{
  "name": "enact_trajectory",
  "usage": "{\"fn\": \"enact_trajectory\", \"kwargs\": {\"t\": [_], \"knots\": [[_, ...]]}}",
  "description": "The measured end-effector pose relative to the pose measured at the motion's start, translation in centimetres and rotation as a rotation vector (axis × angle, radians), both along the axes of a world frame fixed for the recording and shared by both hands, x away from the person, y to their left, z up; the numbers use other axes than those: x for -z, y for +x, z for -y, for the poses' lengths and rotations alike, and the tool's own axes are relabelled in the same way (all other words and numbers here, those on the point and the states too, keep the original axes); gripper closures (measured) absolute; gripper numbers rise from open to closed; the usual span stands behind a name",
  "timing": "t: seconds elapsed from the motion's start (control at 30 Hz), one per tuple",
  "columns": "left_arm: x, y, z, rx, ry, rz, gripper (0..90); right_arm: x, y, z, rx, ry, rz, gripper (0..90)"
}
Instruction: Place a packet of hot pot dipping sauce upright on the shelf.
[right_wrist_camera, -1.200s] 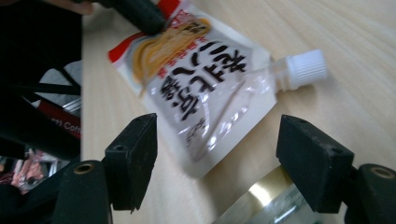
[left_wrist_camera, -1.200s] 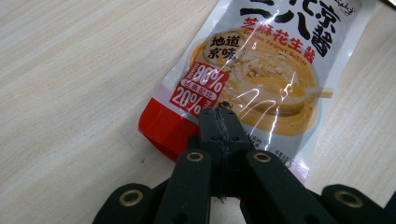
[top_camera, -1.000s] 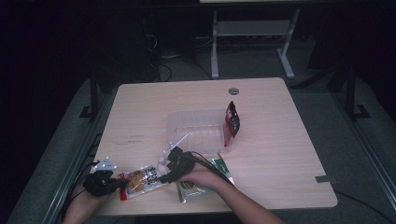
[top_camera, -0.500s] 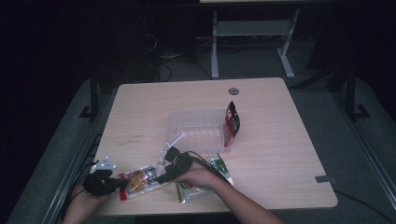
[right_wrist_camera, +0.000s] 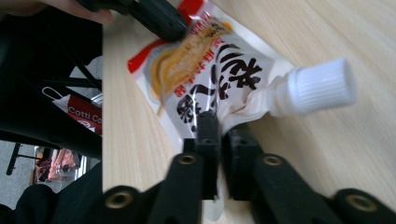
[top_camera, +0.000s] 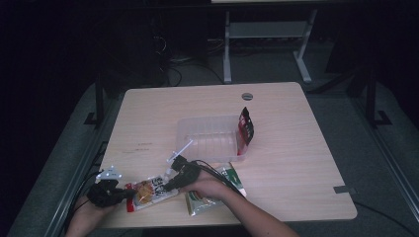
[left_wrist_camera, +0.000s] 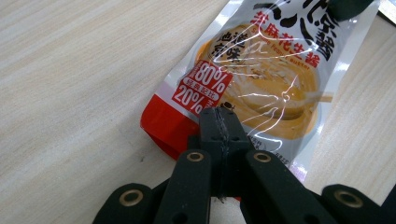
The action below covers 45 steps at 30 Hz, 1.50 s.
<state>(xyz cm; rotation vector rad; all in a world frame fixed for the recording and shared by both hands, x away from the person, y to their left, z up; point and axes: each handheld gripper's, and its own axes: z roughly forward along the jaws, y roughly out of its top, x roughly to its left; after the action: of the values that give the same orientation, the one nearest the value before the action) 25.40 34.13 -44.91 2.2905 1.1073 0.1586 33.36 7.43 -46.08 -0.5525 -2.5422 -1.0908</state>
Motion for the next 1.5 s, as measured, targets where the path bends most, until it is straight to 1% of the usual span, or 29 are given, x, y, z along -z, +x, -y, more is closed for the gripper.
{"fn": "enact_trajectory", "kwargs": {"t": [0.03, 0.07, 0.13, 0.17, 0.2, 0.27, 0.3, 0.33, 0.37, 0.4, 0.43, 0.47, 0.5, 0.53, 0.63, 0.73, 0.87, 0.9, 0.93, 0.97, 1.07, 1.1, 1.13, 1.17, 1.23, 1.27, 1.33, 1.4, 1.5], "knots": [[0.0, 0.0, 0.0, 0.011, 0.011, 0.007, 90.0, -0.1, -0.1, 0.0, -0.005, 0.004, 0.012, 88.7], [0.0, 0.0, 0.0, 0.011, 0.011, 0.007, 90.0, -0.2, -0.1, 0.0, -0.015, 0.009, 0.025, 89.3], [-0.1, -0.1, 0.2, 0.022, 0.025, 0.017, 90.0, -0.4, -0.3, 0.1, -0.024, 0.028, 0.025, 89.7], [-0.1, -0.1, 0.3, 0.024, 0.026, 0.022, 89.9, -0.5, -0.3, 0.2, -0.036, 0.037, 0.038, 89.8], [-0.1, -0.1, 0.3, 0.033, 0.033, 0.028, 89.9, -0.6, -0.3, 0.3, -0.047, 0.061, 0.049, 89.9], [-0.2, -0.1, 0.4, 0.036, 0.031, 0.032, 89.9, -1.0, -0.5, 0.5, -0.052, 0.092, 0.04, 90.0], [-0.2, -0.1, 0.5, 0.036, 0.026, 0.031, 89.9, -1.0, -0.5, 0.5, -0.052, 0.092, 0.04, 90.0], [-0.3, 0.0, 0.8, 0.044, 0.011, 0.036, 89.9, -1.4, -0.6, 0.8, -0.058, 0.129, 0.034, 90.0], [-0.4, 0.0, 0.9, 0.048, 0.004, 0.039, 89.9, -1.6, -0.7, 0.9, -0.064, 0.146, 0.046, 90.0], [-0.4, 0.0, 0.9, 0.048, 0.004, 0.039, 89.9, -1.6, -0.7, 0.9, -0.064, 0.146, 0.046, 90.0], [-0.7, -0.1, 1.2, 0.061, -0.006, 0.049, 89.9, -2.1, -0.9, 1.1, -0.07, 0.168, 0.057, 90.0], [-0.7, -0.1, 1.2, 0.061, -0.006, 0.049, 89.9, -2.1, -0.9, 1.1, -0.07, 0.168, 0.057, 90.0], [-0.9, -0.1, 1.6, 0.076, -0.018, 0.055, 89.9, -2.7, -1.0, 1.4, -0.071, 0.192, 0.064, 90.0], [-0.9, -0.1, 1.6, 0.076, -0.018, 0.055, 89.9, -2.9, -1.0, 1.5, -0.073, 0.209, 0.069, 90.0], [-1.3, -0.1, 2.7, 0.114, -0.033, 0.068, 89.9, -3.6, -1.2, 2.1, -0.071, 0.243, 0.075, 90.0], [-1.7, -0.2, 3.5, 0.136, -0.046, 0.084, 89.9, -4.4, -1.2, 2.7, -0.063, 0.284, 0.084, 90.0], [-2.4, -0.4, 4.4, 0.151, -0.08, 0.106, 89.9, -5.4, -1.2, 3.6, -0.054, 0.32, 0.096, 90.0], [-2.5, -0.5, 4.7, 0.149, -0.095, 0.107, 89.9, -5.7, -1.2, 3.9, -0.054, 0.329, 0.097, 90.0], [-2.7, -0.5, 4.8, 0.155, -0.099, 0.11, 89.8, -5.9, -1.2, 4.1, -0.051, 0.333, 0.102, 90.0], [-2.8, -0.6, 5.0, 0.149, -0.116, 0.115, 89.8, -6.1, -1.2, 4.4, -0.049, 0.342, 0.104, 90.0], [-3.1, -0.5, 5.3, 0.137, -0.136, 0.118, 89.1, -6.7, -1.4, 5.2, -0.047, 0.353, 0.115, 90.0], [-3.1, -0.5, 5.3, 0.137, -0.136, 0.118, 85.4, -6.9, -1.4, 5.5, -0.046, 0.358, 0.121, 90.0], [-3.2, -0.5, 5.2, 0.112, -0.154, 0.11, 84.0, -7.1, -1.4, 5.8, -0.045, 0.364, 0.126, 90.0], [-3.4, -0.6, 5.2, 0.1, -0.163, 0.115, 83.2, -7.3, -1.5, 6.1, -0.042, 0.371, 0.123, 90.0], [-3.7, -0.7, 5.0, 0.09, -0.167, 0.127, 80.5, -7.7, -1.6, 6.7, -0.035, 0.38, 0.127, 90.0], [-3.8, -0.8, 4.9, 0.082, -0.171, 0.13, 78.6, -7.8, -1.5, 7.0, -0.037, 0.389, 0.138, 90.0], [-3.8, -0.8, 4.5, 0.076, -0.173, 0.136, 75.1, -8.2, -1.5, 7.5, -0.03, 0.397, 0.144, 90.0], [-3.5, -0.7, 4.2, 0.071, -0.168, 0.127, 69.5, -8.6, -1.3, 8.0, -0.024, 0.405, 0.158, 90.0], [-3.3, -0.7, 3.8, 0.08, -0.158, 0.116, 64.4, -8.9, -1.2, 8.5, -0.015, 0.415, 0.16, 90.0]]}}
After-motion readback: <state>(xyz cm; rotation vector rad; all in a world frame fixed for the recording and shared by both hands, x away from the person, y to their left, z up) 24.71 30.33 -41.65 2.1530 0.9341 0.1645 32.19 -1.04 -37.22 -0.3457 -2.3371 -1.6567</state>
